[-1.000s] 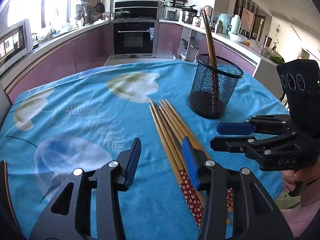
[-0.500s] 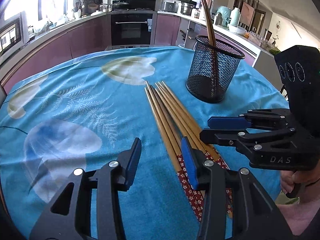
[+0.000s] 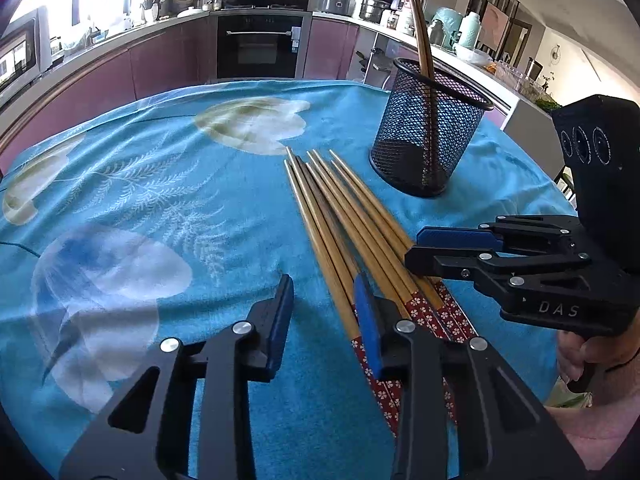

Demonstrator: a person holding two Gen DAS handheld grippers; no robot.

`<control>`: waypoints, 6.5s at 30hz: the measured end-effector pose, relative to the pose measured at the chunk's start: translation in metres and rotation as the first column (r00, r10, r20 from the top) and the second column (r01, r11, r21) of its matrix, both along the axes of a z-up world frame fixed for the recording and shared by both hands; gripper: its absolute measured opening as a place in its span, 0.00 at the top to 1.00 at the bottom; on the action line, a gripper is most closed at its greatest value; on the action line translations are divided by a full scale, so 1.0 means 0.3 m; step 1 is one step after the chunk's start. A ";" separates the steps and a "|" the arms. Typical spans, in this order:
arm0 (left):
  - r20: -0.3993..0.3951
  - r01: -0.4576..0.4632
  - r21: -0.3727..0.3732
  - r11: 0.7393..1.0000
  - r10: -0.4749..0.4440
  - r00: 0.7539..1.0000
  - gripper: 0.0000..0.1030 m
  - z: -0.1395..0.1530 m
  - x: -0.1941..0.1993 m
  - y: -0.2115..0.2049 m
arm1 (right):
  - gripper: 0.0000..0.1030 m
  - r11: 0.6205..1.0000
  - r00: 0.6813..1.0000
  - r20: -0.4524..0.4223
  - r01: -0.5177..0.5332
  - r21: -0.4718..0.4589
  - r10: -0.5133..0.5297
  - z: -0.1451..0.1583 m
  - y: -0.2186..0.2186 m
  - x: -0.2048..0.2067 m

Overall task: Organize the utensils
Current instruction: 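Grasp another chopstick with the right tool while the left tool grasps one too, then raise the chopstick upright with the right tool over the cup while the left tool carries its own, then drop the chopstick into the mesh cup with the right tool while the left tool releases its own, then withdraw both open tools from the cup toward the remaining chopsticks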

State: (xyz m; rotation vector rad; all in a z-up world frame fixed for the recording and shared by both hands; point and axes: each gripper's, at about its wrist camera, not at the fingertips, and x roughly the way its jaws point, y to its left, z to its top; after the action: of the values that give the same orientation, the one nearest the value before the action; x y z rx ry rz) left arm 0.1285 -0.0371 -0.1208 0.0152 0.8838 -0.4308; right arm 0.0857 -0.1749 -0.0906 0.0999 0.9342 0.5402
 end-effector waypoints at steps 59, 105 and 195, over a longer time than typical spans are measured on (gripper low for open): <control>-0.018 0.011 0.019 1.000 -0.010 1.000 0.93 -0.006 0.013 -0.011 | 0.95 0.999 0.999 0.033 -0.019 -0.031 0.020 0.034 0.012 0.000; 0.250 0.167 -0.264 0.950 -0.100 0.963 0.93 0.489 -0.032 0.002 | 0.94 0.988 0.938 0.335 0.040 0.150 -0.089 0.415 -0.218 -0.029; 0.091 -0.004 0.059 0.998 -0.002 0.996 0.59 0.051 -0.045 0.014 | 0.61 1.000 0.997 0.083 0.006 -0.024 -0.004 0.034 -0.009 -0.024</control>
State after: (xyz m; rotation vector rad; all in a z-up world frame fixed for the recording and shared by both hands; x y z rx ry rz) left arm 0.1150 -0.0330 -0.1054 0.0884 0.8068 -0.3999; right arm 0.0784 -0.1776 -0.0805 0.0577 0.8588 0.5251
